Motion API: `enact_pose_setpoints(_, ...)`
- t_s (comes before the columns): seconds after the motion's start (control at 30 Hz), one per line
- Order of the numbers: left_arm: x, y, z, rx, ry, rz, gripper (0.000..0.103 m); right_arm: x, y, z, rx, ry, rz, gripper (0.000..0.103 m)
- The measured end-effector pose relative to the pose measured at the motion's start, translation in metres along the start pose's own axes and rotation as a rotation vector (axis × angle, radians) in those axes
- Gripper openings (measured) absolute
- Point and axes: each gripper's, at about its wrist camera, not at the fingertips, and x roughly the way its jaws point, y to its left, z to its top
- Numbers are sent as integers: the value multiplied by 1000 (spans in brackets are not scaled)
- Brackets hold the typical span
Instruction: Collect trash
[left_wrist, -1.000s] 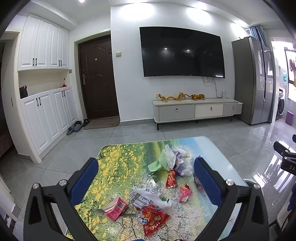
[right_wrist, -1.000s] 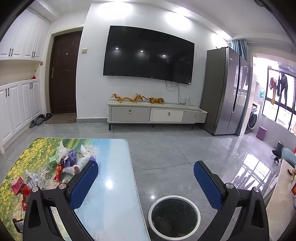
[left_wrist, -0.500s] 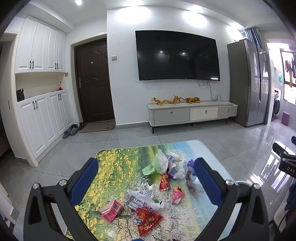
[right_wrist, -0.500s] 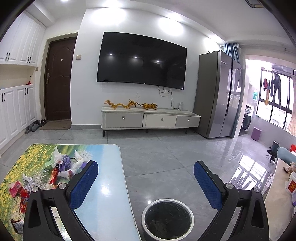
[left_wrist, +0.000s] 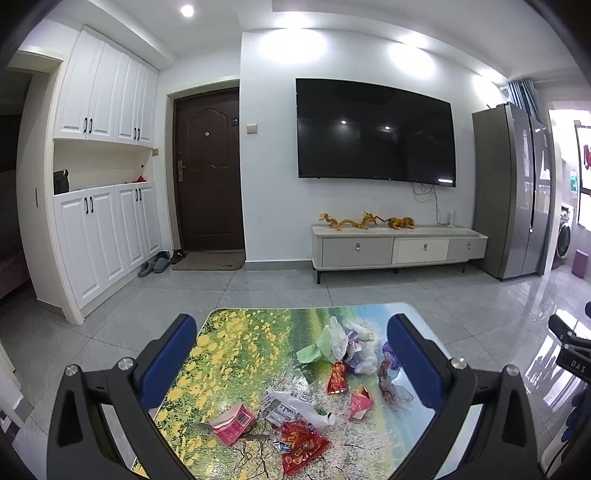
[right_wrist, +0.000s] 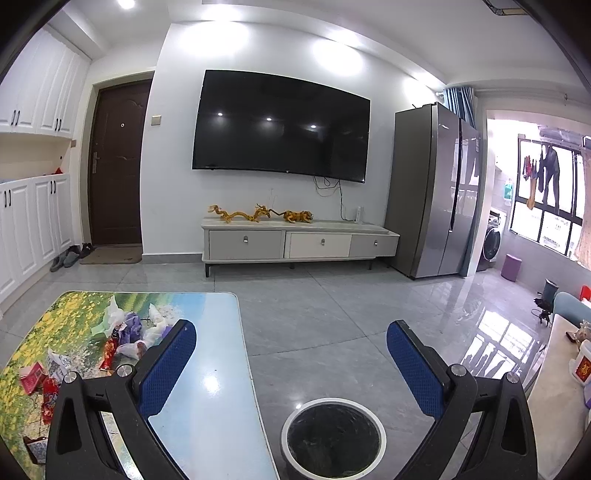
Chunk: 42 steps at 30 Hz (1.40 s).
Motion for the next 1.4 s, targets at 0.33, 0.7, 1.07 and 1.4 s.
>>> enact_pose_setpoints(0.33,-20,6,1,-13,-71,-11,103,-8,-5,0,20,-26,1,103)
enact_pose_setpoints(0.7,-15,23,0,-23,-52,-44,103,-10,-7,4,33,-68,2,103)
enact_pose_setpoints(1.07,11,44,-43,84,118,-248,103,4,-8,10,33,-24,60,103)
enact_pose_setpoints(1.4,54,20,-158,187,519,-488,85,64,45,-11,-55,226,315,103)
